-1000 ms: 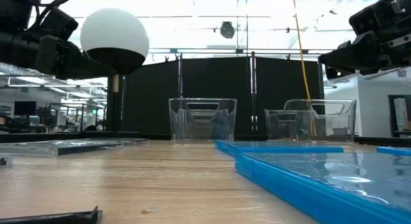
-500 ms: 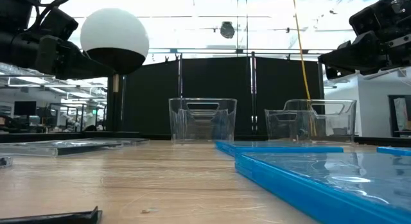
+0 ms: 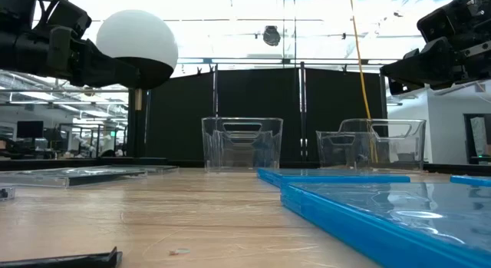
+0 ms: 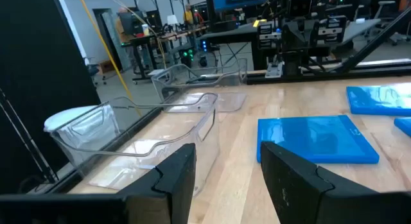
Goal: Pick & place jewel cases by type
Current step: Put the top left blue CD case into the right transparent bin
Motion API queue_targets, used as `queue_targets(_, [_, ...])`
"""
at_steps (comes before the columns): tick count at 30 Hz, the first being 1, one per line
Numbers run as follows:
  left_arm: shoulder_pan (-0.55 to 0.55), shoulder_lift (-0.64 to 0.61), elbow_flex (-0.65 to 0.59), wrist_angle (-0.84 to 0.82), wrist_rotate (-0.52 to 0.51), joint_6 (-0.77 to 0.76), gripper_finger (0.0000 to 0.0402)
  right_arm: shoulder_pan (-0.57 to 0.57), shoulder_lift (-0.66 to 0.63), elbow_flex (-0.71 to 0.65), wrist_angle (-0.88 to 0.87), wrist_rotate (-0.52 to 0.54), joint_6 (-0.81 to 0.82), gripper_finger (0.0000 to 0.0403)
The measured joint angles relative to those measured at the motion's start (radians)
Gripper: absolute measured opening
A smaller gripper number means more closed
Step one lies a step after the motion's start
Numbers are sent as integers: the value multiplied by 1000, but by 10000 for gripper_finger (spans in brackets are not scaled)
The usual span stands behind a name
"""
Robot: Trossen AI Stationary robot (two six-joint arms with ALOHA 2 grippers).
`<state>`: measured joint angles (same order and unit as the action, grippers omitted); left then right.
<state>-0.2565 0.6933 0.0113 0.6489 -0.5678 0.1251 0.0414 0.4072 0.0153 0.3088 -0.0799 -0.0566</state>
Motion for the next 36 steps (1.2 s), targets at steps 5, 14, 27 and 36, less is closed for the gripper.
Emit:
queue_targets(5, [0,0,0,-1,0,1,179,0,0,0,0,0,0,4])
queue_targets(14, [0,0,0,46,0,11,179,0,-1,0,23,0,-135,4])
queue_targets(27, [0,0,0,55,-9,-121,179,0,0,0,46,0,-136,4])
queue_targets(36, [0,0,0,49,152,-212,179,0,0,0,178,0,105,4])
